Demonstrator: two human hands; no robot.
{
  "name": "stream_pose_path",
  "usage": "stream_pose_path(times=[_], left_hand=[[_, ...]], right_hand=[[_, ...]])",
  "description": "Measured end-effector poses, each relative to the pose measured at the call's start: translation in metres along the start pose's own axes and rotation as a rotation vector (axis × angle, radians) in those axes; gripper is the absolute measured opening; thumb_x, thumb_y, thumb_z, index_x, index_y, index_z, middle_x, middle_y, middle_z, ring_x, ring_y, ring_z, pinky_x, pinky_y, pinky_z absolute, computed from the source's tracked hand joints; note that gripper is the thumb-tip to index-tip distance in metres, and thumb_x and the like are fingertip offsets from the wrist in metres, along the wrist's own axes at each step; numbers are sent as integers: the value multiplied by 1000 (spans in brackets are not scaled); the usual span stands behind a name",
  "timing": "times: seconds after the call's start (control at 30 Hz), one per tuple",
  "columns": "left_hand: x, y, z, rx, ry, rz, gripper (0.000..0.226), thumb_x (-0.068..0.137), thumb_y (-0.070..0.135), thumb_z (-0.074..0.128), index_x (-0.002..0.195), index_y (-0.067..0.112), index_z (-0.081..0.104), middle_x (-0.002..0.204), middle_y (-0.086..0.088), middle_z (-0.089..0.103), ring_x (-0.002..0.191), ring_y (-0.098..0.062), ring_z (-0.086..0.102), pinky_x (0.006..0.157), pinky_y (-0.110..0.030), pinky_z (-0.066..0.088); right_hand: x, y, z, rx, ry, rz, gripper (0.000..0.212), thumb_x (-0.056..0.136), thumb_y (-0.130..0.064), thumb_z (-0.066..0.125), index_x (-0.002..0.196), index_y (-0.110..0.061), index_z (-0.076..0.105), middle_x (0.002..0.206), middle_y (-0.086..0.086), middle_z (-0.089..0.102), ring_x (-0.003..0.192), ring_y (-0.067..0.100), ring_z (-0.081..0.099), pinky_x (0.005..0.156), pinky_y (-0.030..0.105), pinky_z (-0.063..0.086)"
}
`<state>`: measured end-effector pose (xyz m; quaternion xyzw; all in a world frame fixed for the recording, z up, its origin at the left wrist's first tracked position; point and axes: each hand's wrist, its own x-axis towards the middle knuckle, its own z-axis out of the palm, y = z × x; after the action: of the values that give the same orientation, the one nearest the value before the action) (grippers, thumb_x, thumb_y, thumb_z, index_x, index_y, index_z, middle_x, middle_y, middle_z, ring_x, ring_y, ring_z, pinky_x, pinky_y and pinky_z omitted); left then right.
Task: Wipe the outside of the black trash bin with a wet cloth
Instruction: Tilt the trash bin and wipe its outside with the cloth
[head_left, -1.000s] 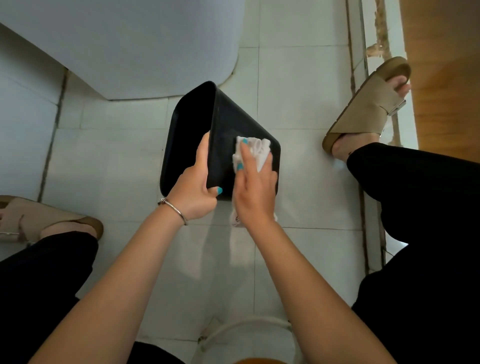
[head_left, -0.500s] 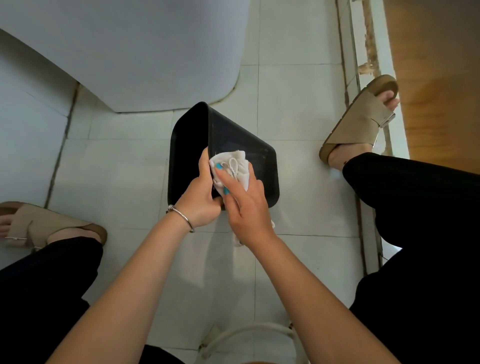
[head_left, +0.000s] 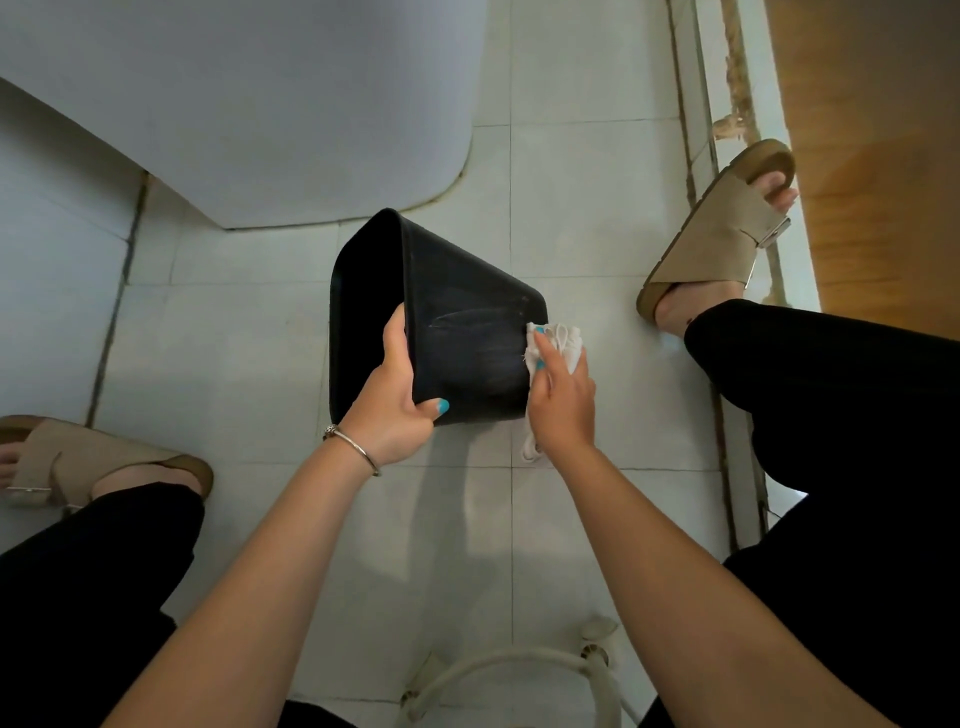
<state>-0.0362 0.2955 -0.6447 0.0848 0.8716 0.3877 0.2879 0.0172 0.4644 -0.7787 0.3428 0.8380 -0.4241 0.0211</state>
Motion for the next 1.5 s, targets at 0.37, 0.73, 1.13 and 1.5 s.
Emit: stream_pose_path(times=[0.37, 0.73, 1.13, 1.5], left_hand=[[3, -7, 0, 18, 9, -8, 104, 85, -2, 65, 151, 26, -10, 129, 13, 35, 116, -9, 43, 98, -23, 38], [1, -16, -5, -7, 36, -34, 104, 84, -4, 64, 151, 26, -10, 132, 12, 37, 119, -11, 47, 100, -25, 38], [6, -18, -1, 80, 45, 11, 108, 82, 7, 66, 150, 22, -16, 114, -18, 61, 93, -30, 64, 84, -48, 53], [-8, -16, 4, -23, 32, 4, 104, 84, 0, 64, 151, 25, -11, 125, 11, 42, 109, -6, 48, 89, -20, 36]], right_hand=[[50, -8, -10, -63, -155, 83, 43, 105, -38, 31, 147, -45, 32, 143, 6, 41, 119, 28, 50, 93, 35, 44], [50, -77, -7, -233, -179, -251, 49, 104, -29, 32, 150, -44, 25, 154, 7, 29, 120, 35, 42, 96, 42, 40], [-41, -116, -14, -83, -228, -541, 49, 101, -26, 38, 149, -40, 32, 155, 5, 27, 108, 29, 43, 89, 41, 45], [-36, -115, -46, 648, -471, -171, 70, 103, -32, 45, 152, -47, -2, 159, -12, 20, 138, 4, 32, 113, 30, 32]])
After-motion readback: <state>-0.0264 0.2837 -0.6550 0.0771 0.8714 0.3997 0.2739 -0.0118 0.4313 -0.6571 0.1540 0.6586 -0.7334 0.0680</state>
